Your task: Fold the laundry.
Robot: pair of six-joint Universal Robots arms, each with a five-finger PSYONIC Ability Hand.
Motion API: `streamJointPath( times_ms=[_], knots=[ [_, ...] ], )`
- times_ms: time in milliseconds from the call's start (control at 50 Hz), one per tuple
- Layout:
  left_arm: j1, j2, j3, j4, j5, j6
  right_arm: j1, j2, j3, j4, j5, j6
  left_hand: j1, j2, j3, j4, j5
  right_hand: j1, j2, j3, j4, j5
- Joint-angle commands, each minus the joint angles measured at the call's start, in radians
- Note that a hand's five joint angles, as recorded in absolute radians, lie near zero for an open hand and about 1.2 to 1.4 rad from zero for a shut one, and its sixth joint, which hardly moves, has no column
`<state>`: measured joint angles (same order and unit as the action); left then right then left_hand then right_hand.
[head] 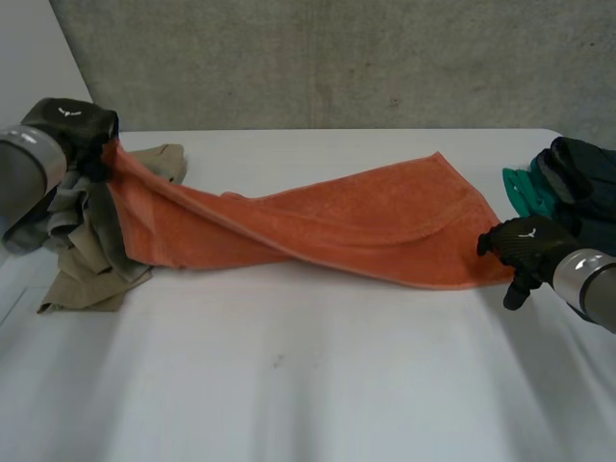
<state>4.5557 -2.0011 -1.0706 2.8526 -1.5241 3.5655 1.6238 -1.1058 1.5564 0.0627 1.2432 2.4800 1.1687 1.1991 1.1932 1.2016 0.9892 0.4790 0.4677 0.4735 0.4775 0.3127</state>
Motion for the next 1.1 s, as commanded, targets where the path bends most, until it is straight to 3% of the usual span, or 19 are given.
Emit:
streamJointPath(
  times_ms=[20,200,700,800,840,860,1000,1100],
  knots=[
    [-0.007,-0.185,0.208,-0.030,-0.108,-0.027,0.002,0.115,-0.102,0.011,-0.005,-0.033,0.228,0.197,0.203,0.195,0.233,0.133,0.144,0.139,0.134,0.125],
    [-0.007,-0.324,0.365,-0.048,-0.173,-0.028,-0.001,0.205,-0.208,-0.001,-0.028,-0.021,0.228,0.197,0.203,0.195,0.233,0.177,0.188,0.183,0.178,0.169],
    [-0.004,-0.320,0.371,-0.052,-0.156,-0.028,0.039,0.337,-0.328,-0.081,-0.076,0.016,0.228,0.197,0.203,0.195,0.233,0.306,0.317,0.312,0.308,0.298],
    [-0.003,-0.305,0.357,-0.052,-0.156,-0.030,0.044,0.366,-0.355,-0.095,-0.067,0.016,0.228,0.197,0.203,0.195,0.233,0.465,0.476,0.470,0.466,0.456],
    [-0.004,-0.297,0.348,-0.052,-0.154,-0.031,0.044,0.374,-0.366,-0.095,-0.064,0.016,0.228,0.197,0.203,0.195,0.233,0.669,0.680,0.674,0.670,0.661],
    [-0.007,-0.288,0.337,-0.053,-0.151,-0.033,0.042,0.371,-0.372,-0.099,-0.059,0.019,0.228,0.197,0.203,0.195,0.233,0.915,0.926,0.920,0.916,0.907],
    [-0.024,-0.197,0.226,-0.068,-0.145,-0.028,0.015,0.270,-0.322,-0.080,-0.027,0.043,0.228,0.197,0.203,0.195,0.233,0.917,0.929,0.923,0.919,0.909],
    [-0.030,-0.101,0.098,-0.091,-0.114,-0.011,-0.022,0.133,-0.246,0.067,-0.027,-0.015,0.228,0.197,0.203,0.195,0.233,0.917,0.929,0.923,0.919,0.909]
  ],
)
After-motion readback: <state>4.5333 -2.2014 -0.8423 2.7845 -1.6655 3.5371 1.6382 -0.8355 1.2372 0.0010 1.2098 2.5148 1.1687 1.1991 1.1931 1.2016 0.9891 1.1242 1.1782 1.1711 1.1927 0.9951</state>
